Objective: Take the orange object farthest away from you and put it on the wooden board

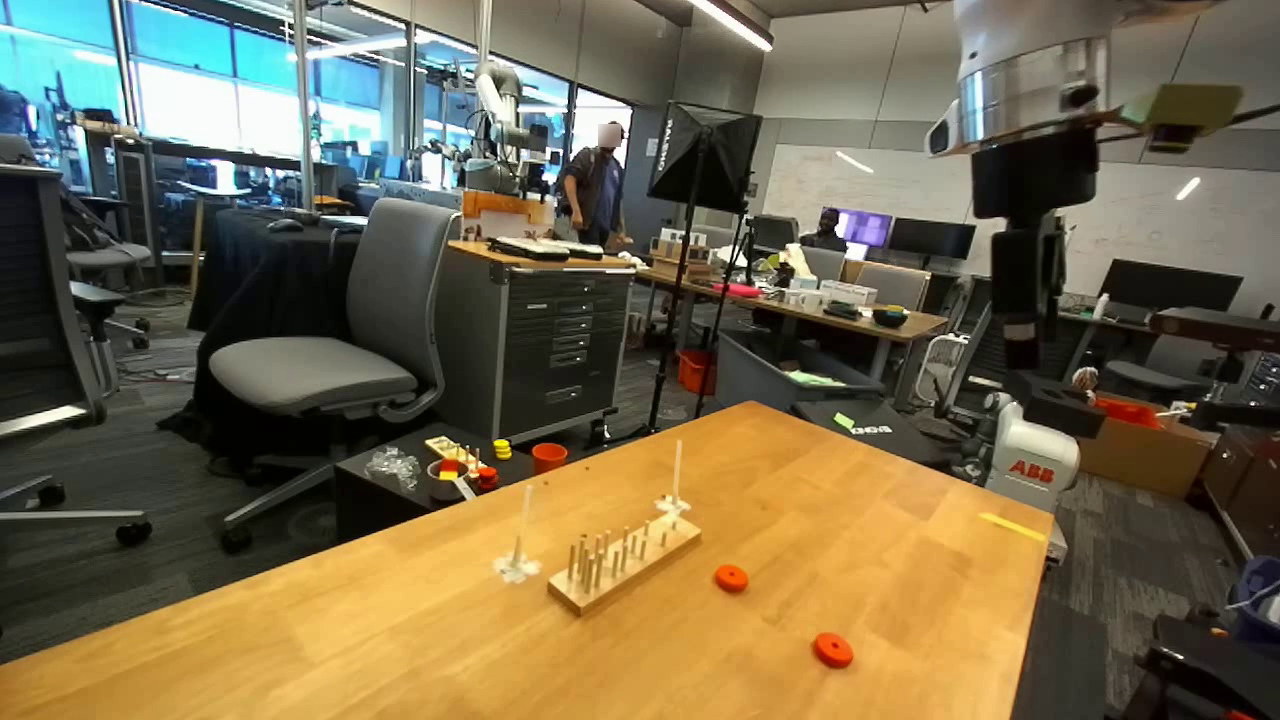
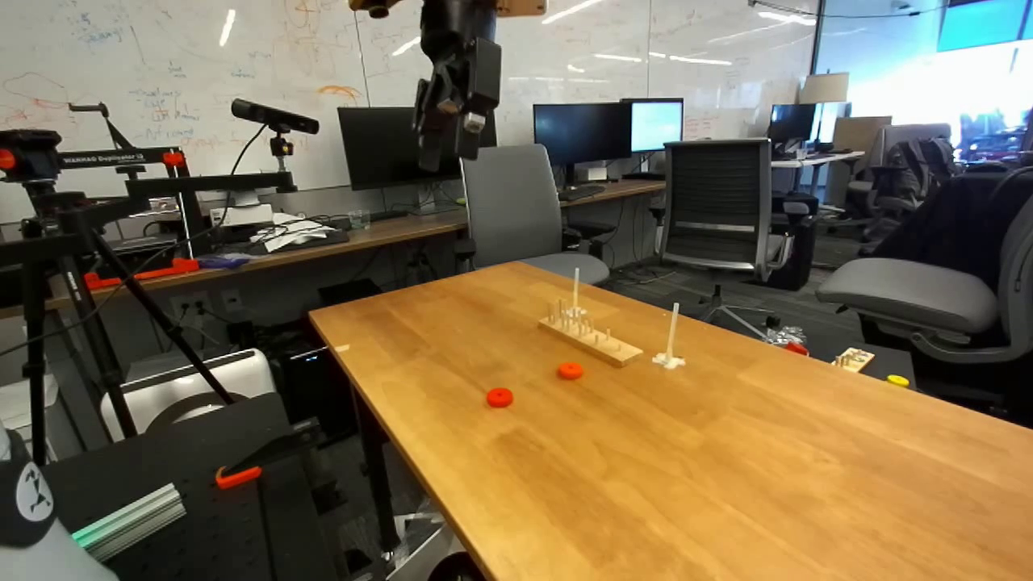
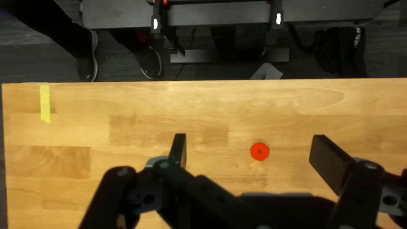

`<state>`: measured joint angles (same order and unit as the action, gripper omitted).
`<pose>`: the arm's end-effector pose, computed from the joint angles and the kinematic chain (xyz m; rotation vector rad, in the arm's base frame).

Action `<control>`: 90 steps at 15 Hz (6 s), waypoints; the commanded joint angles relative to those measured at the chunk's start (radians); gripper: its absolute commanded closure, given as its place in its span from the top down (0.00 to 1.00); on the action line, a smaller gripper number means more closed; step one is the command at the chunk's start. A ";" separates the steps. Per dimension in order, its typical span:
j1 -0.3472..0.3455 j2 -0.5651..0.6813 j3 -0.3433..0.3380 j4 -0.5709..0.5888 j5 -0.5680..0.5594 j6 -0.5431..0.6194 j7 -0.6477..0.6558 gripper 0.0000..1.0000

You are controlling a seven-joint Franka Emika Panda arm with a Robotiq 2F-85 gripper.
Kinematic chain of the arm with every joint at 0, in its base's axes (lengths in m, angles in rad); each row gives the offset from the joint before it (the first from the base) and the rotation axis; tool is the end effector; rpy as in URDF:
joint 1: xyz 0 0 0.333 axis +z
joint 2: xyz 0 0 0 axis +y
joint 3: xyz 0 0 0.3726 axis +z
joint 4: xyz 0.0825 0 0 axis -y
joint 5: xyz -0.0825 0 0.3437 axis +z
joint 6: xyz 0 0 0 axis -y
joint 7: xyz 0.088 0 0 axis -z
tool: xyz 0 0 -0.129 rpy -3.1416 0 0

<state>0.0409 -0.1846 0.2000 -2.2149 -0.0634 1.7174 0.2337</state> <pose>0.3911 0.0929 0.4850 2.9435 0.0255 -0.4239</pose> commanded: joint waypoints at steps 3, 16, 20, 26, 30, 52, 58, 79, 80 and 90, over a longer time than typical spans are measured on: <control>0.017 0.353 -0.052 0.257 0.110 0.069 0.158 1.00; 0.046 0.550 -0.102 0.374 0.141 0.115 0.154 1.00; 0.045 0.674 -0.122 0.442 0.173 0.182 0.156 1.00; 0.038 0.861 -0.143 0.560 0.235 0.272 0.145 1.00; 0.033 0.936 -0.134 0.600 0.286 0.364 0.126 1.00; -0.001 1.095 -0.130 0.742 0.359 0.265 0.131 1.00; 0.043 1.098 -0.206 0.752 0.261 0.204 0.200 1.00; 0.158 0.953 -0.326 0.517 -0.066 0.314 0.218 1.00; 0.168 0.929 -0.331 0.483 -0.108 0.352 0.224 1.00; 0.245 0.747 -0.334 0.262 -0.562 0.381 0.144 1.00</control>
<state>0.2589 0.6580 -0.1250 -1.8476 -0.5142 2.0762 0.4146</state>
